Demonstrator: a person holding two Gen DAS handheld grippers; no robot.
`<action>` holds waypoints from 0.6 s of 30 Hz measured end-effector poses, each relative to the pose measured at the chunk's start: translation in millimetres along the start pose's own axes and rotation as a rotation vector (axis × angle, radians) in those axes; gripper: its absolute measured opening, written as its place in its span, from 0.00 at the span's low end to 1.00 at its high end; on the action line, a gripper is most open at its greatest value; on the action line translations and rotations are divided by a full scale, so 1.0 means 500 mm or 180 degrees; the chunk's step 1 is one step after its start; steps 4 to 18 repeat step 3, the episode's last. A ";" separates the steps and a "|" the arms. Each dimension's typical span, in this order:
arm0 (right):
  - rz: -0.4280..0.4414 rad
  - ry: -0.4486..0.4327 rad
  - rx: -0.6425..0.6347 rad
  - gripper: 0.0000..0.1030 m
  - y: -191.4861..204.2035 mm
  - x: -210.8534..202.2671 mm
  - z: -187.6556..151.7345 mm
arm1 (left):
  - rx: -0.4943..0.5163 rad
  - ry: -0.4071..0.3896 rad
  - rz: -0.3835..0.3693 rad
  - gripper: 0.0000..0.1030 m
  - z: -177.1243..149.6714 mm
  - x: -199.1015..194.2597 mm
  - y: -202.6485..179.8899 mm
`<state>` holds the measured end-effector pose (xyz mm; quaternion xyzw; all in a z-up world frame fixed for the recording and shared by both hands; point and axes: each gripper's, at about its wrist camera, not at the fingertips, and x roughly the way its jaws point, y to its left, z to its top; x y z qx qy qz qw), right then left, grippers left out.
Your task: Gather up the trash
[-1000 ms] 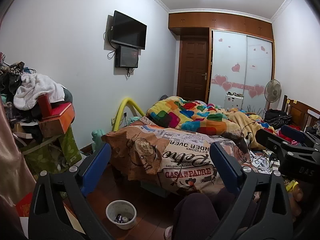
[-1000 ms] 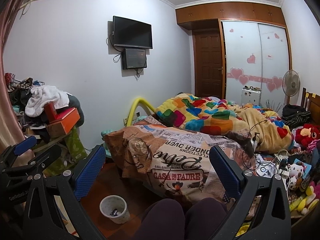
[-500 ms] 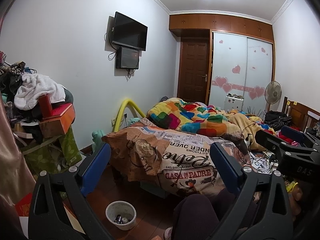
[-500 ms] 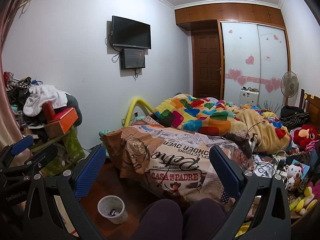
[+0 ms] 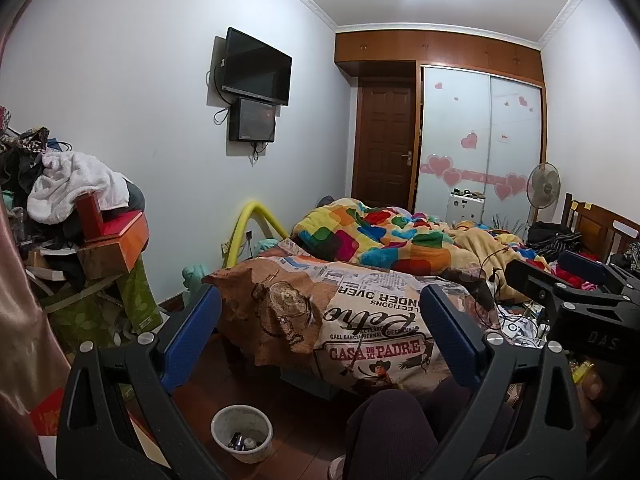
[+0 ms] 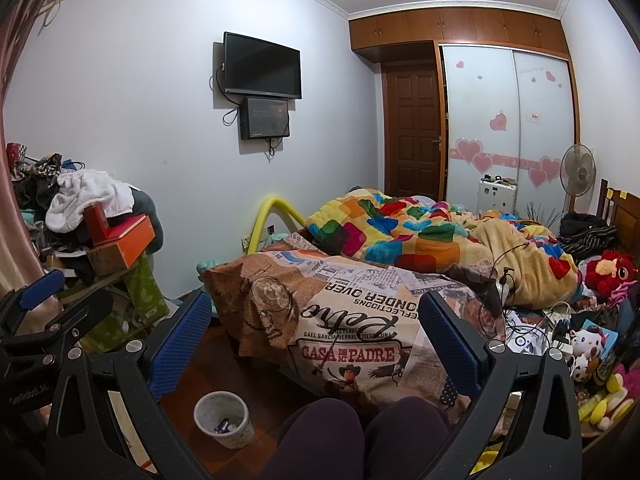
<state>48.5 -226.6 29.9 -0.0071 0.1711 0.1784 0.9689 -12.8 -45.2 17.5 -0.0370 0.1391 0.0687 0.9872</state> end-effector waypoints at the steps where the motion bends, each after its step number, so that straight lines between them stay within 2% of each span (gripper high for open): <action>1: -0.0002 0.0000 0.0000 1.00 0.002 0.000 -0.001 | 0.0004 -0.0002 -0.0003 0.97 0.001 0.000 -0.002; 18: -0.0002 0.0002 0.0000 1.00 -0.001 0.001 0.000 | 0.0013 -0.0001 -0.0009 0.97 0.003 -0.002 -0.003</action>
